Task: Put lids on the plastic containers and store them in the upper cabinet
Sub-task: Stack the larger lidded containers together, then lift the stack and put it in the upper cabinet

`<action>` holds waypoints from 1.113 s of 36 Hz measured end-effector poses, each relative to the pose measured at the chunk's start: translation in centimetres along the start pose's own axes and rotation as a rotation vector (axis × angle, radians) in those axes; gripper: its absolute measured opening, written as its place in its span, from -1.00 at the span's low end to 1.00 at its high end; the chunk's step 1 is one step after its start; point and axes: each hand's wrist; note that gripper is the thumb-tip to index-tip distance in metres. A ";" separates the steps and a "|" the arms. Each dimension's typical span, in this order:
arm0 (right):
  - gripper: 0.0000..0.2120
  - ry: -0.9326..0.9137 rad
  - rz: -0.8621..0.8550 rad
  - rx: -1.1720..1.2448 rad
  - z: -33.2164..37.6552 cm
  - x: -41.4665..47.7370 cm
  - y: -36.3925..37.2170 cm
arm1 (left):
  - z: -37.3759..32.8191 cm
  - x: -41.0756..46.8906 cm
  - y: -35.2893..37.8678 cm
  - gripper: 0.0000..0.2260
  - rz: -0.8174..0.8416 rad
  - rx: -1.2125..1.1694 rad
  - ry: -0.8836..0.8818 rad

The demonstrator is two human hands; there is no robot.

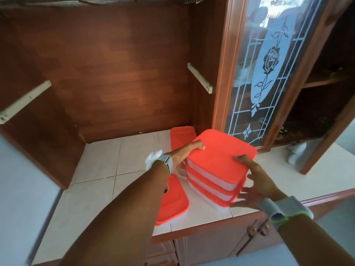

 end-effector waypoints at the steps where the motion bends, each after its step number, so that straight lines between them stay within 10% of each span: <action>1: -0.10 -0.002 0.016 -0.034 1.0 0.0 -0.8 | 0.4 0.0 0.7 -0.24 0.005 -0.028 -0.017; 9: -0.35 0.033 0.169 -0.185 5.2 -2.4 -4.0 | 4.0 -2.0 6.4 -0.06 0.080 -0.149 -0.018; 17: -0.42 -0.169 0.245 0.032 3.2 -2.4 -3.6 | 2.8 -1.7 7.9 -0.84 -0.036 -0.400 0.302; 24: -0.34 -0.214 0.233 0.169 0.1 -0.2 -4.7 | 4.1 1.6 8.2 -0.22 -0.099 -0.668 0.387; 29: -0.35 -0.393 0.315 0.155 -1.3 0.0 -3.6 | 5.2 0.5 8.2 -0.49 0.003 -0.671 0.452; 40: -0.50 -0.571 0.258 0.114 -3.0 2.7 -3.8 | 5.6 1.2 8.5 -0.41 0.002 -0.698 0.474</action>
Point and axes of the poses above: each hand's wrist, its own x-axis towards the middle knuckle, its own y-axis out of the palm, z = x × y, and after that the axes turned 8 degrees about z, right-handed
